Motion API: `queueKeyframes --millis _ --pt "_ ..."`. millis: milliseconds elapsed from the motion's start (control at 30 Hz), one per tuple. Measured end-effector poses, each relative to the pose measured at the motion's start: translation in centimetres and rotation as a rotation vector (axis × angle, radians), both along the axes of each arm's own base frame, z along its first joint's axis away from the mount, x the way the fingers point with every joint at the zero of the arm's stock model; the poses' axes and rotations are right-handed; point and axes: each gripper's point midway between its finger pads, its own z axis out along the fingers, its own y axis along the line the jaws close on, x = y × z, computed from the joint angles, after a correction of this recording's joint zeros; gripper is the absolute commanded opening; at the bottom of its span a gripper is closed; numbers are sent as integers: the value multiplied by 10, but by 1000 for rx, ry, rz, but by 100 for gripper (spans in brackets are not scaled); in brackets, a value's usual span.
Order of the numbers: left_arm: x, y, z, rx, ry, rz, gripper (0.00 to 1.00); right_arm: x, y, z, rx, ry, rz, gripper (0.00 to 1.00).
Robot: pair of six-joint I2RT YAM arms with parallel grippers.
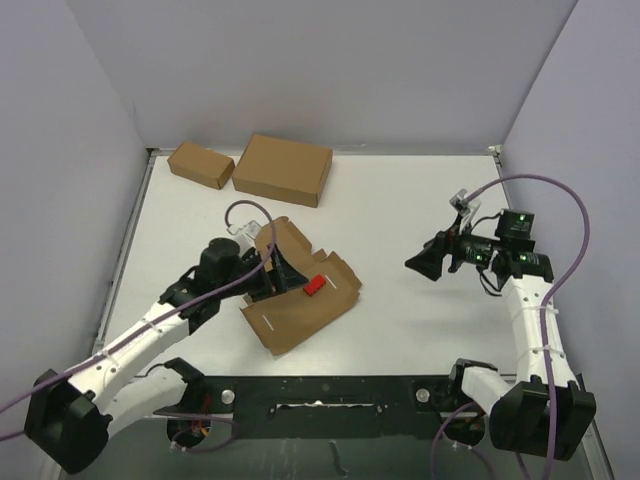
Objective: Fold the paper box
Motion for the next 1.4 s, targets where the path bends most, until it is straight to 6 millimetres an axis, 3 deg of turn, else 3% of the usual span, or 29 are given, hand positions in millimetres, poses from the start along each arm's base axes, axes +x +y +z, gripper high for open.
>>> queueKeyframes --millis 200,367,500,600,667,767,867,900,1000,1067,1233,1400 --pt "9 -40 -19 215 7 -27 84 -7 -4 -51 64 49 19 98" --pt "32 -58 -35 353 16 -6 82 -3 -8 -53 32 -8 34 98" --pt "48 -55 -62 487 68 15 81 -2 -9 -53 16 -31 45 98" --pt "58 -34 -70 572 100 20 78 2 -10 -54 9 -32 49 98" --pt "72 -7 -71 592 125 49 77 4 -12 -56 3 -29 49 98" --pt "92 53 -78 558 175 166 77 4 -12 -58 -4 -22 52 98" --pt "76 107 -85 501 234 290 77 5 -11 -57 -12 -23 56 98" --pt "68 117 -86 476 243 314 77 5 -11 -57 -16 -26 58 98" --pt "50 130 -89 389 265 357 77 5 -11 -57 -21 -30 62 98" --pt "50 138 -92 322 284 399 77 5 -10 -58 -25 -29 64 98" --pt "65 151 -96 209 314 471 75 5 -10 -58 -27 -29 64 98" --pt "79 148 -111 174 349 481 66 5 -10 -58 -27 -29 64 98"
